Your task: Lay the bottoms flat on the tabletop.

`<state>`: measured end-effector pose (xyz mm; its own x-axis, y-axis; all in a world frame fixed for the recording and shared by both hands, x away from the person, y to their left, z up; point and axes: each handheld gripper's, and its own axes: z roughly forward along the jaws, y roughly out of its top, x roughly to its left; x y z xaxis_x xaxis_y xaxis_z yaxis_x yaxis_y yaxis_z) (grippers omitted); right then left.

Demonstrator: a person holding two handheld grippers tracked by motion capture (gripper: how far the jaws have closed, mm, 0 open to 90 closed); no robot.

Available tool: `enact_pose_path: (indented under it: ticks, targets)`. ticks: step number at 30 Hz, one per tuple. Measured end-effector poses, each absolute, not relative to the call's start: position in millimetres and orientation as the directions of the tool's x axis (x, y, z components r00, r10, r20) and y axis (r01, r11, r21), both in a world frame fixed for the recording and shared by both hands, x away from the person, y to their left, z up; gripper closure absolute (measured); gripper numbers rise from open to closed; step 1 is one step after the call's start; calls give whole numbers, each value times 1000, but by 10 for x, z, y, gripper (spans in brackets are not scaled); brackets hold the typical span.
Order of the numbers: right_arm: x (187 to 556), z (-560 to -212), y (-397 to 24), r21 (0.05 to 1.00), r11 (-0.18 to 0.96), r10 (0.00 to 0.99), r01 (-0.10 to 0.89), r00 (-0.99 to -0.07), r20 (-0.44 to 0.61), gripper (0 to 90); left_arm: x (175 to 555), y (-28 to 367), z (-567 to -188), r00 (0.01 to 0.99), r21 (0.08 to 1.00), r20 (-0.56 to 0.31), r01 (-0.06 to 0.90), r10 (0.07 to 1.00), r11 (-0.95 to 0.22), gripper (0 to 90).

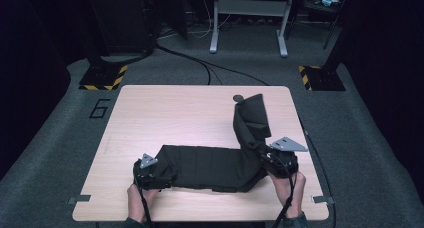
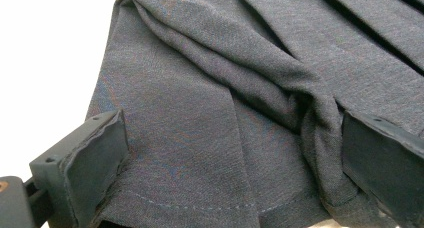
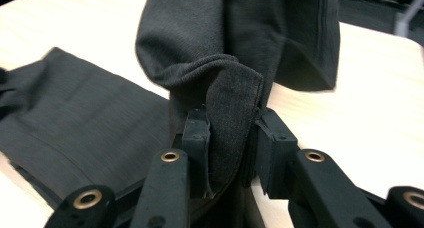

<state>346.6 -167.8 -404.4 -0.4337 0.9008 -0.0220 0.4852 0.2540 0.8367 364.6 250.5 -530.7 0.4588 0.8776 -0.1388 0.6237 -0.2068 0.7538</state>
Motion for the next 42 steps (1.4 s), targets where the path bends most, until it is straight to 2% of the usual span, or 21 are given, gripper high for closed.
enact_pose_path:
  ticks: [4,7,11,14,19,23,26,29,35,39,42]
  targets:
    - [3355,-4127,-1919,822,216,931,527,-364,-11,671,3645,2502,-5306,458,753,-134,624,879,-210,5]
    - [3290,-4209,-2096,788,195,951,584,-310,-6,619,3645,2501,-5305,457,752,-134,625,879,-210,6]
    - [3173,-4260,-2276,756,165,966,634,-259,7,482,3643,2499,-5305,457,751,-135,626,879,-210,6]
    - [3058,-4239,-2375,766,135,978,629,-210,0,379,3643,2499,-5305,457,751,-135,626,879,-210,6]
    - [3005,-4207,-2514,779,101,988,619,-151,-8,286,3644,2501,-5305,457,753,-134,624,879,-209,6]
    - [3108,-4243,-2485,771,118,983,626,-184,-1,216,3647,2514,-5302,465,752,-145,625,873,-208,6]
    - [3251,-4325,-2404,749,162,970,643,-243,0,179,3648,2547,-5264,471,759,-156,619,868,-200,2]
    - [3422,-4457,-2327,716,197,960,669,-280,-2,146,3648,2534,-5109,468,778,-125,594,875,-206,0]
    - [3698,-4743,-2207,652,217,954,727,-300,18,147,3796,2372,-4913,520,787,-68,553,852,-274,1]
    - [3837,-4923,-2134,613,241,947,753,-319,20,142,3926,2275,-5009,539,734,-30,583,842,-347,13]
    - [3881,-4981,-2093,623,246,946,743,-323,11,139,3955,2260,-5129,552,669,19,613,834,-421,30]
